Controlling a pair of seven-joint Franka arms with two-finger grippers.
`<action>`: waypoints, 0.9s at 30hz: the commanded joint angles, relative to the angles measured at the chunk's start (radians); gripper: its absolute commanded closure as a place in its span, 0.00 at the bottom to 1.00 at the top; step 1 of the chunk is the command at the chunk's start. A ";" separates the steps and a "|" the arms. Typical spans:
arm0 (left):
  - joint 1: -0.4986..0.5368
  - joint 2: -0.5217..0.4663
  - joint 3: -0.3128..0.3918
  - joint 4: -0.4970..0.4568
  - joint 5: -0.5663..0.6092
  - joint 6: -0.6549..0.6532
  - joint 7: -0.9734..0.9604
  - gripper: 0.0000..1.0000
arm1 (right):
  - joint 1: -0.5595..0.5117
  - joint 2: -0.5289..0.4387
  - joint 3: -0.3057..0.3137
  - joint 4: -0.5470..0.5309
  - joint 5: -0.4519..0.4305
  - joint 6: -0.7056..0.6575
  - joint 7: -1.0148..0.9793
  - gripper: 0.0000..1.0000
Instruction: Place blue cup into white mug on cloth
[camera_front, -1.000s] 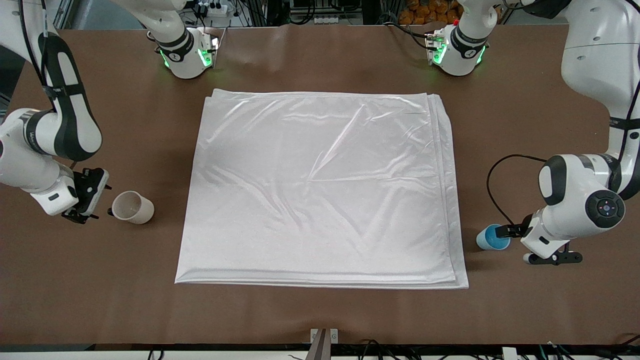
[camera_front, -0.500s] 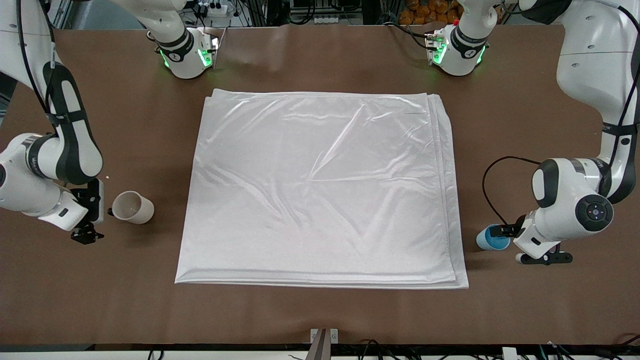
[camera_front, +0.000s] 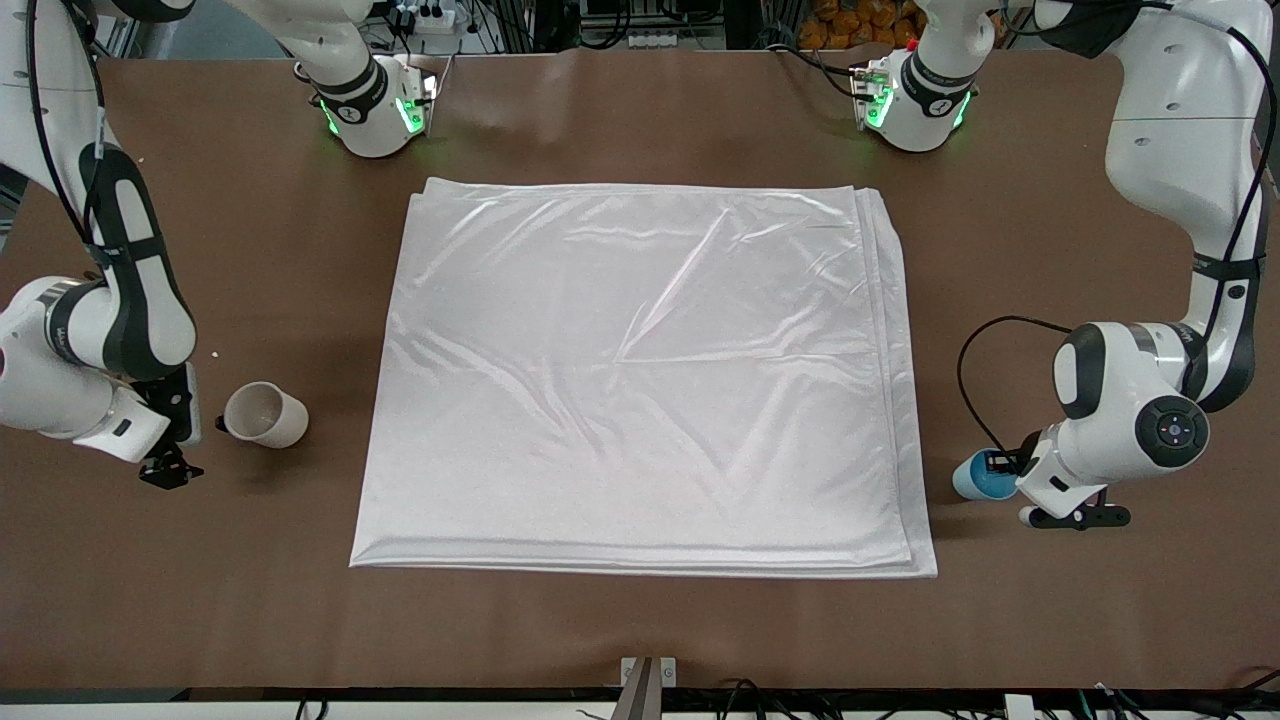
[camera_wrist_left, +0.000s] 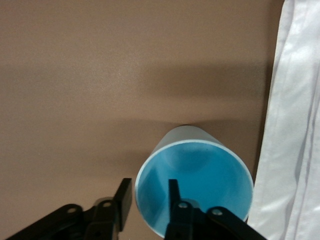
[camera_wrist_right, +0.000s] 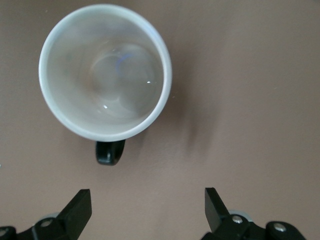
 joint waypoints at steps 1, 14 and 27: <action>-0.008 0.006 -0.001 0.012 0.003 0.009 0.000 1.00 | -0.022 0.026 0.009 -0.008 -0.005 0.008 -0.020 0.00; -0.004 -0.013 -0.004 0.018 -0.006 0.026 0.033 1.00 | -0.022 0.026 0.010 -0.069 0.003 0.048 -0.020 0.00; 0.006 -0.063 -0.034 0.013 -0.019 0.017 0.044 1.00 | -0.028 0.025 0.013 -0.111 0.021 0.059 -0.020 0.01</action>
